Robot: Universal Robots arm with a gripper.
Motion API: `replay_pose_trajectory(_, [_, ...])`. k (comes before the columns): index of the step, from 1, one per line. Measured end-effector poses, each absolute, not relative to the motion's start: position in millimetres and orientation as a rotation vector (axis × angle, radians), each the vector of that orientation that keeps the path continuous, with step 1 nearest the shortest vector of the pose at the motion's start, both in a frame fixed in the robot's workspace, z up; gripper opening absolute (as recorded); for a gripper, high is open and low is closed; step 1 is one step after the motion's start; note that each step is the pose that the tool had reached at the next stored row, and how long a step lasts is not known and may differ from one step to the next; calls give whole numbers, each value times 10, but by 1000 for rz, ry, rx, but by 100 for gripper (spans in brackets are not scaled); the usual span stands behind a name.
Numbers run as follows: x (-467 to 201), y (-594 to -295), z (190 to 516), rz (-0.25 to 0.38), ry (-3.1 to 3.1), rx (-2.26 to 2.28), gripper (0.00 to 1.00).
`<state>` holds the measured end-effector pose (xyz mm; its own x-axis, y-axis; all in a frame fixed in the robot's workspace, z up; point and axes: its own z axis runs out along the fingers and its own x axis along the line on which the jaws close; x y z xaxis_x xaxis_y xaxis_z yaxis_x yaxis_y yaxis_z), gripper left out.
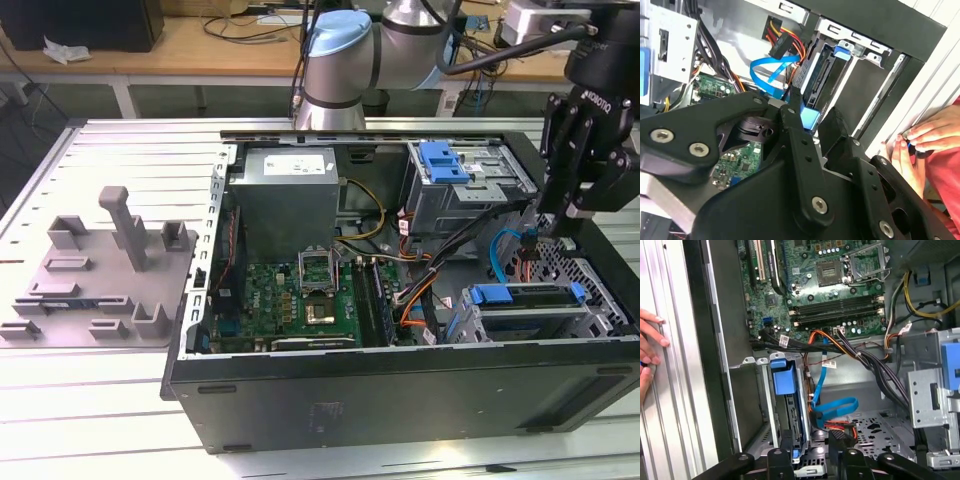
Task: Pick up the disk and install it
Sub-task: 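Insert the first disk wire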
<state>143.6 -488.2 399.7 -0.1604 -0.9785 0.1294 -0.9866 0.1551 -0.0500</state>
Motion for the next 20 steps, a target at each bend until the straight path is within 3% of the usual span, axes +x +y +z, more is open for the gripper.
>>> replay_pose_trajectory(5, [1493, -4845, 3996, 193, -2352, 1963, 42])
replay_pose_trajectory(20, [1643, -4445, 3987, 294, -2229, 1876, 42])
